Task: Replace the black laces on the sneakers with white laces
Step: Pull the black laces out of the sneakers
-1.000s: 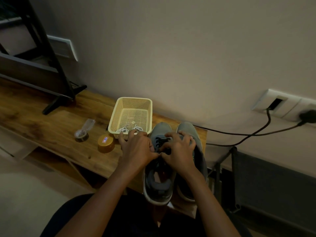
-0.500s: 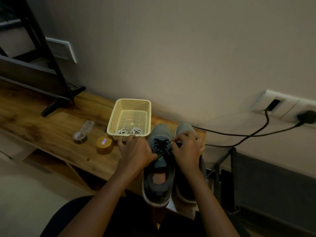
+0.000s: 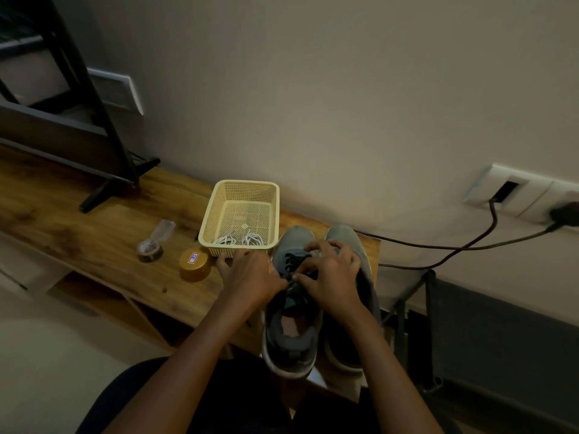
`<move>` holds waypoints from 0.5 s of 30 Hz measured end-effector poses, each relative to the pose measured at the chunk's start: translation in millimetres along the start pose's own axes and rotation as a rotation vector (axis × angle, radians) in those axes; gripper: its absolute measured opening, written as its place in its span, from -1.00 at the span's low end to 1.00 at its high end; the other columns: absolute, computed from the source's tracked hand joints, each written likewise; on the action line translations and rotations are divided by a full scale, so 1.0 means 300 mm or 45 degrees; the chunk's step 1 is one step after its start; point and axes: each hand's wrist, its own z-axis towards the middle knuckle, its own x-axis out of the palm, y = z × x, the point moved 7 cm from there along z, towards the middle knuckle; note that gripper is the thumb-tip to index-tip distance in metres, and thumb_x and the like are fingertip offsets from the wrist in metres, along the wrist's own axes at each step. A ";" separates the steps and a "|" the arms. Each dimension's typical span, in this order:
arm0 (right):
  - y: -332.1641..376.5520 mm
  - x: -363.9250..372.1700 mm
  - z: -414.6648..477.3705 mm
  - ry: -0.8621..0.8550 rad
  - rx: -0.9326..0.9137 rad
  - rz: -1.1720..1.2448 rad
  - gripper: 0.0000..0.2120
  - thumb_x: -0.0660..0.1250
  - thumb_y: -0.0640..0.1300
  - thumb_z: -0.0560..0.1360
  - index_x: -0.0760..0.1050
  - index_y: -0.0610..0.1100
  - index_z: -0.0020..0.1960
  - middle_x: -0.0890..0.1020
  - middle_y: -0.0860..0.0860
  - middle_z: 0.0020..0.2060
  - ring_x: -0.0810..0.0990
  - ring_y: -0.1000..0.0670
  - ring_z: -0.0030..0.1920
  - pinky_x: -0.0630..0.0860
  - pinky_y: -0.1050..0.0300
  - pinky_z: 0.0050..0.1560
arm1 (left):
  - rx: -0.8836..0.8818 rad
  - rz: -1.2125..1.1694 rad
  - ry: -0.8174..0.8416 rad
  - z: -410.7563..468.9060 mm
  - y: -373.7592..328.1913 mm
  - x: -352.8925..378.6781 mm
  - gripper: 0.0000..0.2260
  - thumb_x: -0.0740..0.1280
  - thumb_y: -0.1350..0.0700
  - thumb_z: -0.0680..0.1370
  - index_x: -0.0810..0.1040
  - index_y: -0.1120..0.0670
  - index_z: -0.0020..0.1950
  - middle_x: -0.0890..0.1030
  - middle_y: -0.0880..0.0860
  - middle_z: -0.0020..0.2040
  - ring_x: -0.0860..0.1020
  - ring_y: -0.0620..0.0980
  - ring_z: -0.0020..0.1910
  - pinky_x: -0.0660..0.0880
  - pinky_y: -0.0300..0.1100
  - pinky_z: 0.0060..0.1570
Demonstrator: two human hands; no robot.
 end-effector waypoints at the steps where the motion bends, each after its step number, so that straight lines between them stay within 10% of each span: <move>1: -0.004 -0.008 0.001 -0.052 0.012 0.016 -0.90 0.40 -0.02 0.44 0.65 -0.02 -0.09 0.43 0.11 0.27 0.15 -0.08 0.37 0.03 -0.10 0.33 | 0.000 -0.004 -0.001 -0.003 -0.003 -0.001 -0.83 0.42 -0.08 0.42 0.55 -0.04 -0.29 0.59 -0.07 -0.03 0.32 -0.04 0.29 0.04 0.13 0.39; 8: -0.106 -0.055 -0.041 -0.463 0.541 0.237 -0.91 0.40 -0.09 0.46 0.62 -0.09 -0.09 0.48 0.02 0.16 0.29 -0.10 0.23 0.15 -0.04 0.32 | 0.000 -0.002 0.004 -0.008 -0.012 -0.004 -0.81 0.44 -0.09 0.39 0.55 -0.03 -0.32 0.61 -0.08 -0.05 0.34 -0.05 0.27 0.05 0.15 0.39; 15: -0.011 -0.010 -0.015 -0.148 0.137 0.042 -0.79 0.33 -0.07 0.34 0.62 0.05 -0.04 0.34 0.06 0.37 0.06 -0.15 0.42 -0.16 -0.13 0.38 | 0.018 -0.023 -0.033 -0.028 -0.004 -0.036 -0.78 0.46 -0.08 0.40 0.52 -0.05 -0.37 0.50 -0.17 -0.10 0.29 -0.05 0.30 0.05 0.09 0.36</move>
